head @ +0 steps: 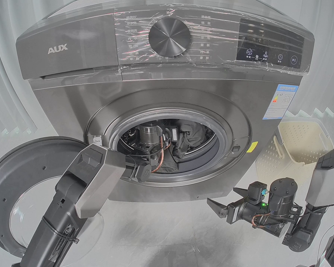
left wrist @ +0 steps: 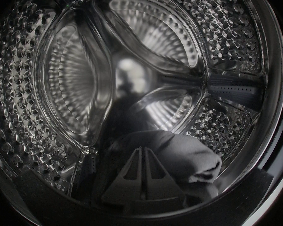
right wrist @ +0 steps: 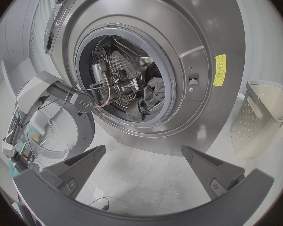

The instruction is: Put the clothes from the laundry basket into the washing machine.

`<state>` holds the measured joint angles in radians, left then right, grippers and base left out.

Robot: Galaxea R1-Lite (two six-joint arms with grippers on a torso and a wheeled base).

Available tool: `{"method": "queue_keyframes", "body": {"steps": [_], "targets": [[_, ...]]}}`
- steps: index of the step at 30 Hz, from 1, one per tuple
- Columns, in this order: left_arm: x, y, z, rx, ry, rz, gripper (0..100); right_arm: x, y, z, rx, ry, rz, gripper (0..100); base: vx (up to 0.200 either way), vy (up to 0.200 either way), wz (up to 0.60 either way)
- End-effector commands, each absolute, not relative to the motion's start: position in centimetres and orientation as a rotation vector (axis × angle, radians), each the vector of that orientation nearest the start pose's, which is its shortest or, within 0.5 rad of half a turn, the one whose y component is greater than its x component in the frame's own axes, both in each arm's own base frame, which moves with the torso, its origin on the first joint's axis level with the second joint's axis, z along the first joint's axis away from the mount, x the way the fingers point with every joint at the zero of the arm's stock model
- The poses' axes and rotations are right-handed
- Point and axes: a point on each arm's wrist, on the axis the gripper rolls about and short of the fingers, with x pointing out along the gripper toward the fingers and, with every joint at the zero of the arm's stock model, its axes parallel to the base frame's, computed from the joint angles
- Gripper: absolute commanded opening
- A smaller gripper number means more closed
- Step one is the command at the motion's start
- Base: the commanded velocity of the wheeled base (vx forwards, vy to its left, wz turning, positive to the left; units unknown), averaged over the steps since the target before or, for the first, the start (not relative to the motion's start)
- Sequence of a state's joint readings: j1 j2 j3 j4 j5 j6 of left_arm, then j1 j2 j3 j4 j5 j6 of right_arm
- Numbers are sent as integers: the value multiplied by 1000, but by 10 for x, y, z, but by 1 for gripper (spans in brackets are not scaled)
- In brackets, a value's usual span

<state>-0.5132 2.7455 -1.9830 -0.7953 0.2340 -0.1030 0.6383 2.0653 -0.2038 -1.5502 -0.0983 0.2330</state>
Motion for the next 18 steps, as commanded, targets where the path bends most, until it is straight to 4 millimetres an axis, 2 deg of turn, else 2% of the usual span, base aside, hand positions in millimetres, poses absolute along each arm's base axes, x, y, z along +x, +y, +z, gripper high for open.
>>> {"method": "queue_keyframes", "body": {"steps": [1,4,5,12,14,18], "targets": [[488,-268,36,-97,20,-277,0,212,154,43,111,357,497,100,0,0,0],[481,-267,41,-87,44,-282,0,212,154,43,112,356,497,100,0,0,0],[475,-266,47,-86,61,-287,100,212,154,43,111,359,497,100,0,0,0],[437,-261,66,-47,171,-377,100,211,154,42,110,360,498,100,0,0,0],[431,-260,66,-37,191,-390,100,211,154,42,110,360,498,100,0,0,0],[423,-259,53,-4,236,-398,100,211,154,42,109,362,498,100,0,0,0]]}}
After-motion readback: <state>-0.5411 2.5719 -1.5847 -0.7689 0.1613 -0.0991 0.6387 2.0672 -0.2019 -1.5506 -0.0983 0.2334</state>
